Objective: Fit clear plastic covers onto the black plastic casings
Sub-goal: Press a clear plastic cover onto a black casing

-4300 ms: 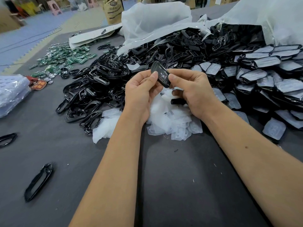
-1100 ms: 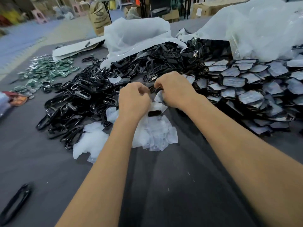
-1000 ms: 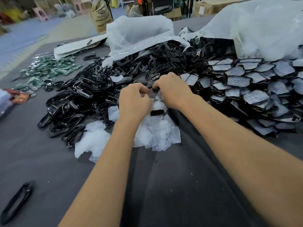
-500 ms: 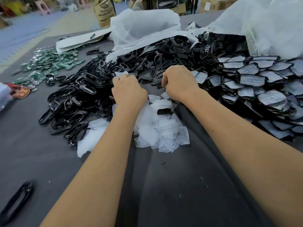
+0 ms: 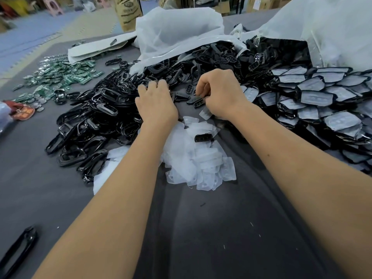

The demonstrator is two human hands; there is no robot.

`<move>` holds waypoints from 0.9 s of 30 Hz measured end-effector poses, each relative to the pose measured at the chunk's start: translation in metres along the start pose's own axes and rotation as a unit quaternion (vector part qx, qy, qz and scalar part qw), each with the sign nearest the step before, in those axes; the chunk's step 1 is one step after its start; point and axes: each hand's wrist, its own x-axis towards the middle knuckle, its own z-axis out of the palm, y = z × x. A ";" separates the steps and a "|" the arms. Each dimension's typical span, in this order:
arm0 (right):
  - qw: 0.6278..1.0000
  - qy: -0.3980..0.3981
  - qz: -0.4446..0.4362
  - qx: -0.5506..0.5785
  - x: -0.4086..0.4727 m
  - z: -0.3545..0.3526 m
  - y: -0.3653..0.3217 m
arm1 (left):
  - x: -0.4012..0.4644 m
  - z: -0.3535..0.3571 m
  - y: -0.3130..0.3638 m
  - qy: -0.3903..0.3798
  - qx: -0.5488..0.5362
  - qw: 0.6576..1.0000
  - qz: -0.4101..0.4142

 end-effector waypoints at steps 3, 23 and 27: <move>1.000 0.018 0.008 0.005 0.002 -0.001 0.002 | 0.003 -0.001 -0.005 -0.014 0.032 0.999 -0.012; 0.933 0.129 0.109 0.319 0.002 -0.007 -0.005 | 0.011 -0.022 -0.019 0.164 -0.035 0.986 -0.002; 0.964 0.020 0.059 0.258 -0.010 0.003 -0.013 | 0.011 -0.031 -0.015 0.144 -0.182 0.973 -0.015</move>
